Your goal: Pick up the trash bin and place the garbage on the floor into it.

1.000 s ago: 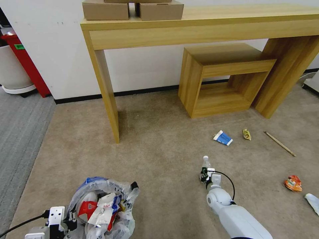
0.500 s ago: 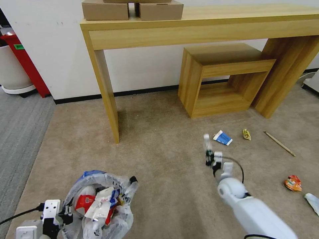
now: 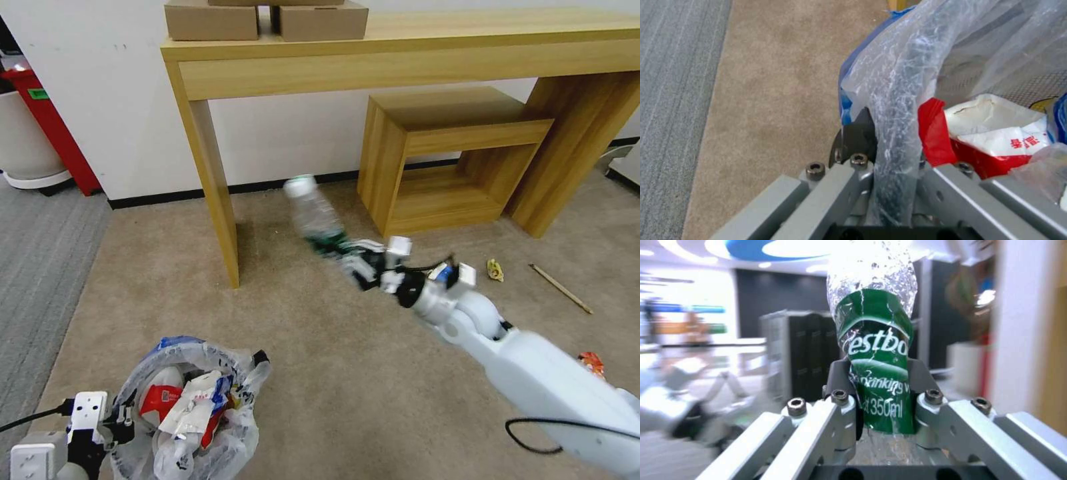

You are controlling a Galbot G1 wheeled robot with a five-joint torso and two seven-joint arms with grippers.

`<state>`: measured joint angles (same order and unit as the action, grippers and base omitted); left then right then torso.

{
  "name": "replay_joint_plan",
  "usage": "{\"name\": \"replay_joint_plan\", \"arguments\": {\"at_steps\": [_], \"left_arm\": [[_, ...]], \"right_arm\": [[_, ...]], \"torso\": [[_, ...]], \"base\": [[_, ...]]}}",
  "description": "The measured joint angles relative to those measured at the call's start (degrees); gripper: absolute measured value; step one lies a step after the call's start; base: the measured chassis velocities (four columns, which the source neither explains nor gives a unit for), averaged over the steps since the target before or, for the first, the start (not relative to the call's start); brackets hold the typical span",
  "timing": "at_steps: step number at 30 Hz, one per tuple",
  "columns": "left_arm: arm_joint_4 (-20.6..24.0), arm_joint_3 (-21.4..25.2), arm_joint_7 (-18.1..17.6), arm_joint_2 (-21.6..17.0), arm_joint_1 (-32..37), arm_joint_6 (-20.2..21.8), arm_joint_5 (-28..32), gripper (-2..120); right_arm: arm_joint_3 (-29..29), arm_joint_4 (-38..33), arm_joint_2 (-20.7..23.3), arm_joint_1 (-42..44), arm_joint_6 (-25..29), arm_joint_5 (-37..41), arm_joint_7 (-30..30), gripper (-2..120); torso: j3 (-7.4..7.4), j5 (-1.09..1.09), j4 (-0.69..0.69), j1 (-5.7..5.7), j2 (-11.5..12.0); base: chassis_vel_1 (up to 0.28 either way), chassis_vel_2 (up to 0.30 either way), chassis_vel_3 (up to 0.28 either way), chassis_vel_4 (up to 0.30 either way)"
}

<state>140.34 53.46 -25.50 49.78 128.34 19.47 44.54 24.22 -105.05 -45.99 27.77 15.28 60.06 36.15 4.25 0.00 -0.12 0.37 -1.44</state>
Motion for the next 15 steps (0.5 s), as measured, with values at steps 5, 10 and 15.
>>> {"name": "replay_joint_plan", "arguments": {"at_steps": [5,10,15], "left_arm": [[-0.32,-0.26,-0.30,0.34,-0.38,0.01,0.04,0],[-0.25,0.43,-0.65,0.69,-0.29,0.01,0.56,0],[-0.17,1.11,-0.76,1.37,-0.10,0.01,0.73,0]], "right_arm": [[13.07,0.48,-2.16,-8.15,-0.97,1.42,-3.29,12],[26.19,3.32,-6.44,-12.98,-1.23,0.15,-6.40,12],[31.37,6.16,-9.56,-12.81,-1.77,-2.50,-9.72,12]], "torso": [[0.01,0.00,0.01,0.00,0.00],[0.00,-0.01,0.00,0.00,0.00],[0.00,-0.01,0.00,-0.01,0.00]], "base": [[0.000,0.000,0.000,0.000],[0.000,0.000,0.000,0.000],[0.000,0.000,0.000,0.000]]}}
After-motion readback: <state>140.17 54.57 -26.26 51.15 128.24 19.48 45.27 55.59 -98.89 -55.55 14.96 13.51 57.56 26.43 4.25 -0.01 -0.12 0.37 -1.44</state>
